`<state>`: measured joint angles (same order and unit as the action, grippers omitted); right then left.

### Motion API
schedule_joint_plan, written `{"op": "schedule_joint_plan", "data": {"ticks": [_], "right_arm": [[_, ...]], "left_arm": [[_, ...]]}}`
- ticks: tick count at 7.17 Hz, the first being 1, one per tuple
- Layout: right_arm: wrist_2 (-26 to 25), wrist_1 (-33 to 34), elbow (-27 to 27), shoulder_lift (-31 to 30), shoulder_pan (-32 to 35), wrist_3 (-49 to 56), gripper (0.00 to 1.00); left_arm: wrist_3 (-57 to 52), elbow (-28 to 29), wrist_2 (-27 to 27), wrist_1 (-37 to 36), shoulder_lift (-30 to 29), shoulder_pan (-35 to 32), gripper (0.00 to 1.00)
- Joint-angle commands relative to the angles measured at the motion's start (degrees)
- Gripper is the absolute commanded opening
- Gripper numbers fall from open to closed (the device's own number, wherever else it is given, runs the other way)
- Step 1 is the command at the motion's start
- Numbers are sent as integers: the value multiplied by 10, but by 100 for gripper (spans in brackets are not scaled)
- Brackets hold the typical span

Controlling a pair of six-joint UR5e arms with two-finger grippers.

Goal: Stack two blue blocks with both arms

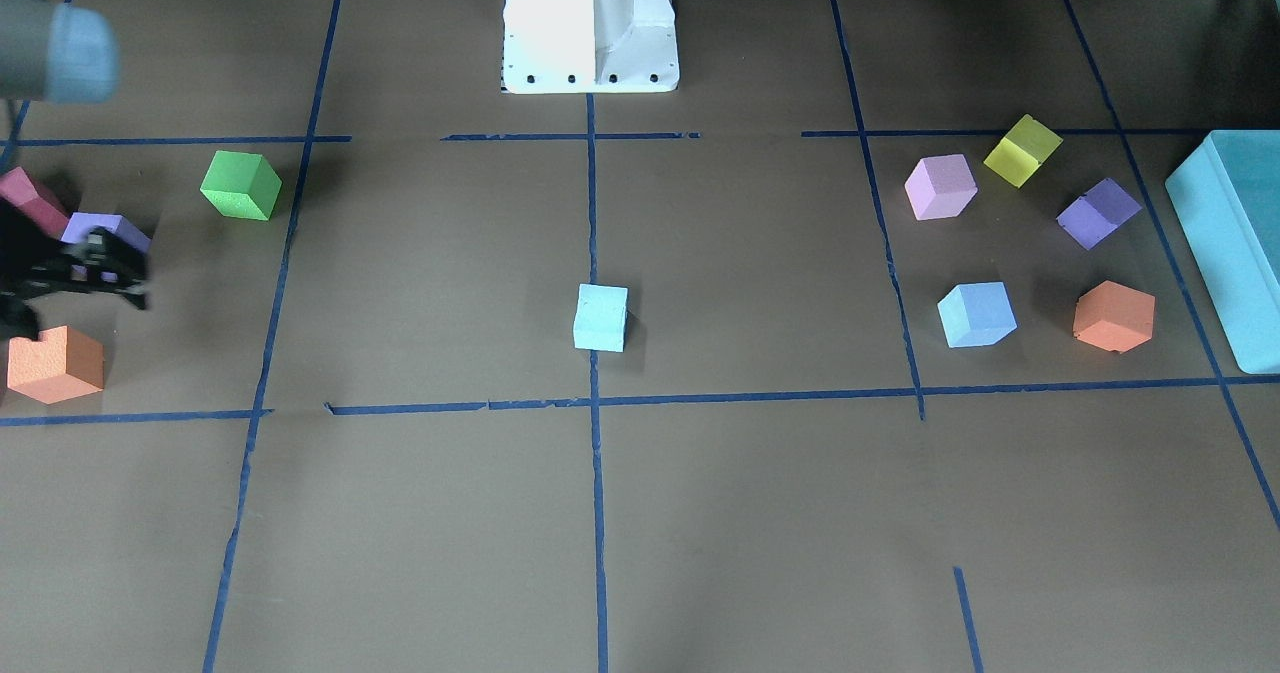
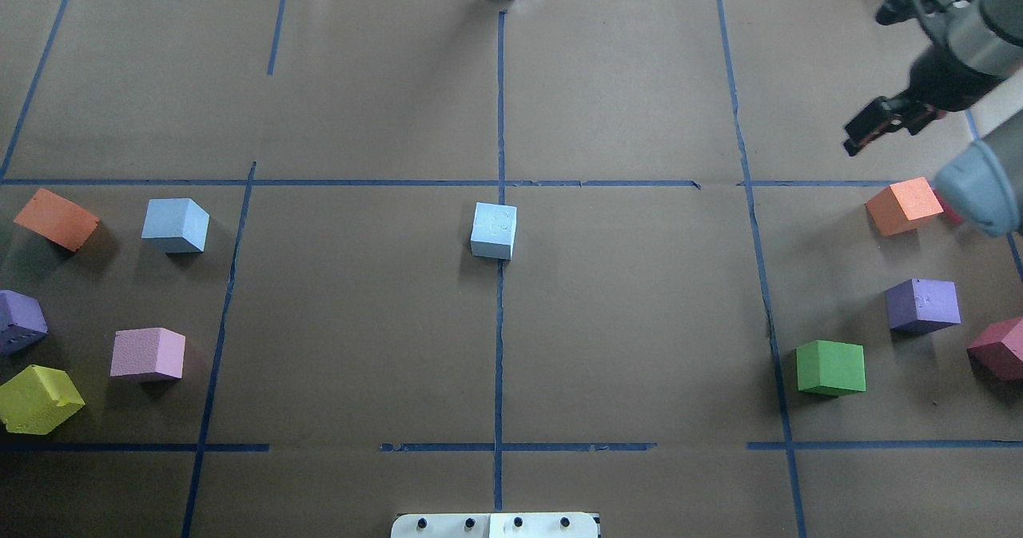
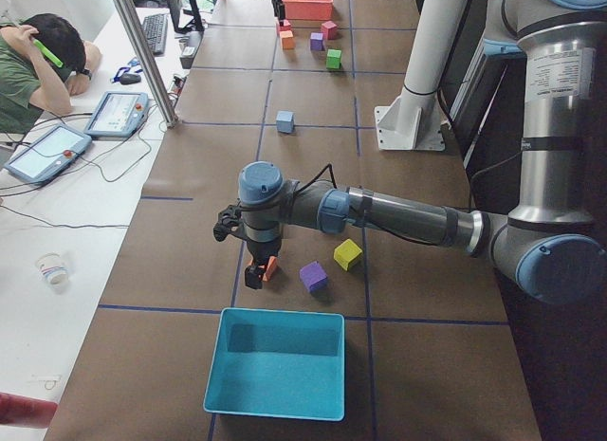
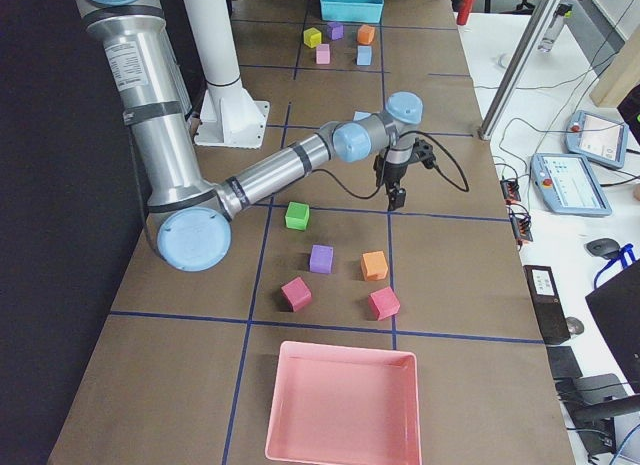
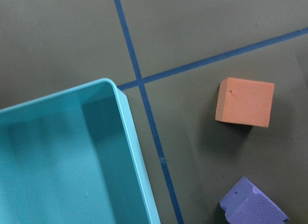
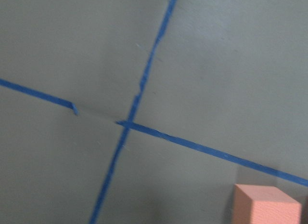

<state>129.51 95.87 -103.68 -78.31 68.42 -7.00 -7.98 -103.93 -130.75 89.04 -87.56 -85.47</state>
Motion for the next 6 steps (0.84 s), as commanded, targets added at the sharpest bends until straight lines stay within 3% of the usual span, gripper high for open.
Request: {"op": "schedule_joint_plan", "data": {"ticks": [1,3,4,6], "right_arm": [[22,-1,-2,-123,110,227,100],[33,-2,-5,-195,196,319,100],[34,-2,-4,-228,217,318,99],[43,-2,-9,-236,224,287,99]], "left_arm": [[2,3,-6,0,-23,0,100],[1,27,-53,1,-39,2,100],[1,29,-87,3,-40,7,100],[22,21,-97,11,-42,70,100]]}}
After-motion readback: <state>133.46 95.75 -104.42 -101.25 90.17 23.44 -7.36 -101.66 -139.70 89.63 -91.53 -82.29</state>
